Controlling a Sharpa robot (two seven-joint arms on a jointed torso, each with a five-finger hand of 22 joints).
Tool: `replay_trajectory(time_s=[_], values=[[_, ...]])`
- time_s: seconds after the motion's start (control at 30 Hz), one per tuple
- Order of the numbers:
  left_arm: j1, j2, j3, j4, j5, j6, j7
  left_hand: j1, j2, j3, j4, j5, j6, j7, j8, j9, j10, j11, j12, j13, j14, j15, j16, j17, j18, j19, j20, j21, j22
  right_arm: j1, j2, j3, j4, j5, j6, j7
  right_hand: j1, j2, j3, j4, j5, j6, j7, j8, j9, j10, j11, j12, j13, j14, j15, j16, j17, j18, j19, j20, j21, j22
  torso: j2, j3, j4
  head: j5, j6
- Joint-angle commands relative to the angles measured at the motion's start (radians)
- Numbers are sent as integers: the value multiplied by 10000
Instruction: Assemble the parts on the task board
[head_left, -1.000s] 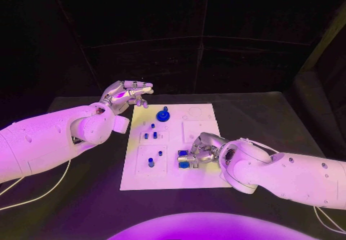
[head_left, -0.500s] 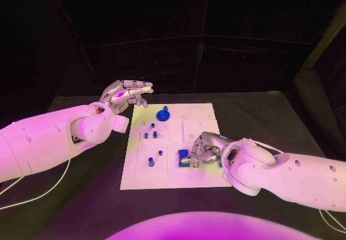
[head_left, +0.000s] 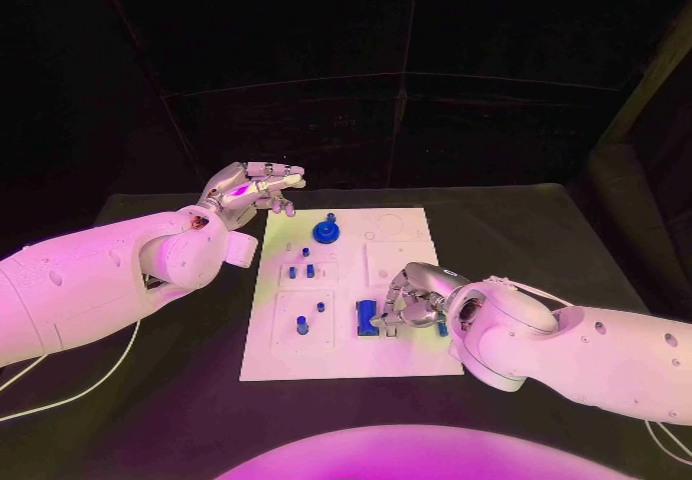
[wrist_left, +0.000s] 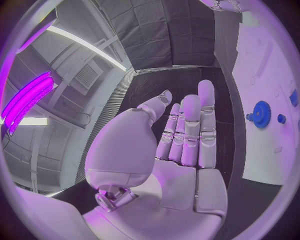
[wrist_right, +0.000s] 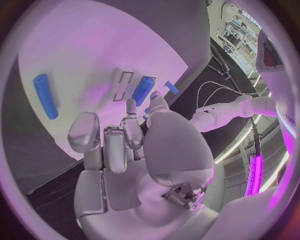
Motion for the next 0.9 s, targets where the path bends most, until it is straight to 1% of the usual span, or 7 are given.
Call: replay_trajectory(time_s=[0.03, 0.17, 0.27, 0.47, 0.63, 0.77, 0.9], values=[[15, -21, 3, 7, 9, 120, 37, -31, 96, -35, 0, 22, -101, -1, 58, -11, -77, 26, 65, -11, -49, -7, -49, -9, 52, -8, 42, -41, -14, 34, -344, 12, 165, 163, -564, 706, -101, 29, -149, 45, 165, -205, 67, -160, -63, -11, 100, -74, -31, 669, 49, -15, 559, -139, -5, 48, -38, -64, -3, 6, -16, -6, 21], [14, -41, 1, 3, 9, 108, 39, -31, 96, -35, 0, 22, -101, -1, 58, -11, -77, 26, 65, -11, -49, -7, -49, -9, 52, -8, 42, -41, -14, 136, -937, 17, 390, 658, -795, 1267, -138, 147, -252, 113, 405, -441, 166, -404, -154, -13, 184, -70, 4, 670, 120, -18, 564, -132, -26, 113, -60, -99, -11, 3, -35, -45, 42], [14, -54, 0, 7, 9, 95, 41, -31, 96, -35, 0, 22, -101, -1, 58, -11, -77, 26, 65, -11, -49, -7, -49, -9, 52, -8, 42, -41, -14, 210, -1599, 17, 583, 917, -764, 1495, 59, 315, -269, 68, 1027, -440, 222, -633, -237, 26, 234, -10, 95, 687, 172, 15, 637, -131, -29, 185, -57, -102, -10, -16, -29, -144, 78], [14, -59, -2, 18, 9, 77, 42, -31, 96, -35, 0, 22, -101, -1, 58, -11, -77, 26, 65, -11, -49, -7, -49, -9, 52, -8, 42, -41, -14, 243, -2325, 12, 603, 584, -457, 1278, 191, 327, -349, 25, 1132, -177, 195, -720, -262, 26, 220, -45, 86, 685, 177, 12, 637, -121, -36, 207, -56, -105, 7, -7, -44, -225, 86], [14, -49, -2, 17, 9, 82, 42, -31, 96, -35, 0, 22, -101, -1, 58, -11, -77, 26, 65, -11, -49, -7, -49, -9, 52, -8, 42, -41, -14, 240, -2525, 6, 414, -82, 88, 790, 147, 274, -498, 83, 1111, 48, 148, -736, -256, -73, 184, -261, -91, 646, 150, -78, 481, -85, -123, 194, -156, -287, 16, 25, -59, -247, 102], [14, -49, -2, 22, 9, 85, 44, -31, 96, -35, 0, 22, -101, -1, 58, -11, -77, 26, 65, -11, -49, -7, -49, -9, 52, -8, 42, -41, -14, 231, -2484, 2, 266, -493, 561, 465, 108, 268, -575, 140, 1075, 134, 125, -761, -257, -80, 166, -301, -115, 642, 136, -89, 473, -87, -122, 183, -160, -276, 21, 17, -37, -265, 117], [14, -51, -2, 25, 9, 91, 45, -31, 96, -35, 0, 22, -101, -1, 58, -11, -77, 26, 65, -11, -49, -7, -49, -9, 52, -8, 42, -41, -14, 214, -2359, -3, 146, -728, 903, 274, 111, 198, -699, 201, 1282, 343, 65, -752, -223, -127, 120, -439, -216, 615, 102, -162, 364, -72, -164, 156, -224, -366, 11, 17, -21, -287, 86]])
